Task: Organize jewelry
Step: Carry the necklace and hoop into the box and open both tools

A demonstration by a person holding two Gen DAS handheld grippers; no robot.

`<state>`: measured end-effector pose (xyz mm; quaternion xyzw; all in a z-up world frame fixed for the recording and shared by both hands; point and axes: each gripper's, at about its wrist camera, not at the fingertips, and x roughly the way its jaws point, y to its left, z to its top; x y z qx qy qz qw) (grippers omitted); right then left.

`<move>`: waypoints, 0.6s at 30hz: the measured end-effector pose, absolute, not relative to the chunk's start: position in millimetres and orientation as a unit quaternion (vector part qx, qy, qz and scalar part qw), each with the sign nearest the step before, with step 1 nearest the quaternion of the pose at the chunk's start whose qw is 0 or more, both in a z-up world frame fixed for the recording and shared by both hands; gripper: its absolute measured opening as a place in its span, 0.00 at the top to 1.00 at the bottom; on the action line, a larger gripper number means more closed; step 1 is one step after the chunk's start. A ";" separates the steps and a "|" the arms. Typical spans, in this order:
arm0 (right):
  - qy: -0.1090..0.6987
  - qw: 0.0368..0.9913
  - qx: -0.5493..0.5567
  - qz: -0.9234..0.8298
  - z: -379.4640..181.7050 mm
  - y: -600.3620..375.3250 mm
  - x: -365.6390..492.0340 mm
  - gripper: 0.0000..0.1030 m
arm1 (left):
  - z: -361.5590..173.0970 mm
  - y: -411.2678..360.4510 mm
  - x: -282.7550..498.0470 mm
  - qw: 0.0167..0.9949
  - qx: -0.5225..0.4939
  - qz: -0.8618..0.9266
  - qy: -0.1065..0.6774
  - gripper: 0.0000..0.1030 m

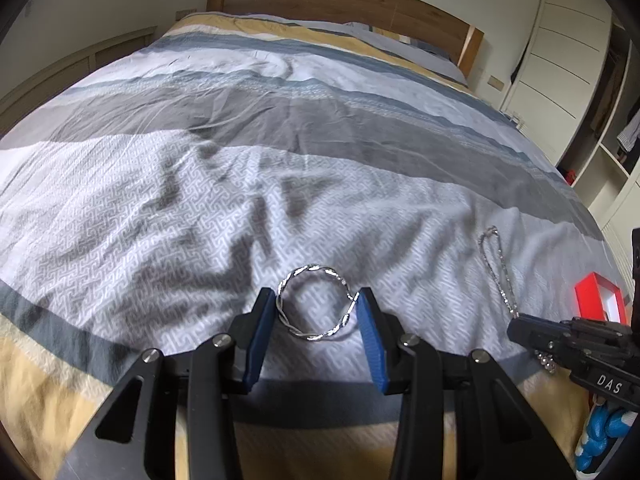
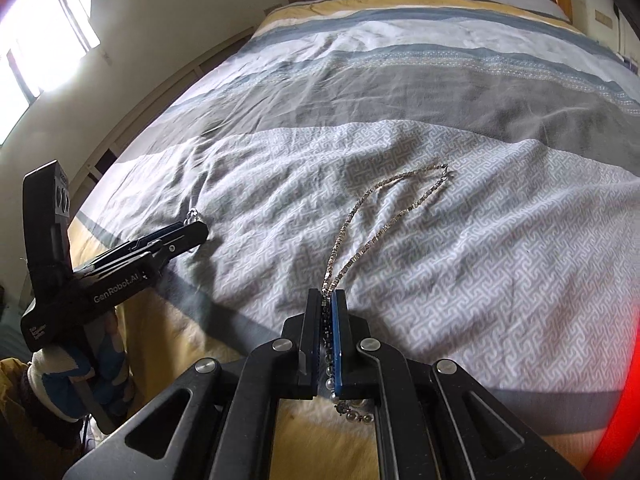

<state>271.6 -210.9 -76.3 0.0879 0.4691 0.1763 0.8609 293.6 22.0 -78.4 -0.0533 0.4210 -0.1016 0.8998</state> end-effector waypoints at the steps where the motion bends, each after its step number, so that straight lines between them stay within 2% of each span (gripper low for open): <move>1: 0.467 0.862 0.089 0.176 -73.6 -212.3 268.0 0.96 | -76.5 20.9 291.1 0.900 -0.052 -0.103 0.420 0.62; 9: 0.446 0.872 0.101 0.175 -44.7 -224.3 241.8 0.96 | -52.2 14.8 263.6 0.902 -0.057 -0.119 0.412 0.62; 18: 0.403 0.891 0.119 0.170 5.8 -253.1 191.0 0.96 | -9.1 -25.1 222.5 0.903 -0.052 -0.165 0.392 0.62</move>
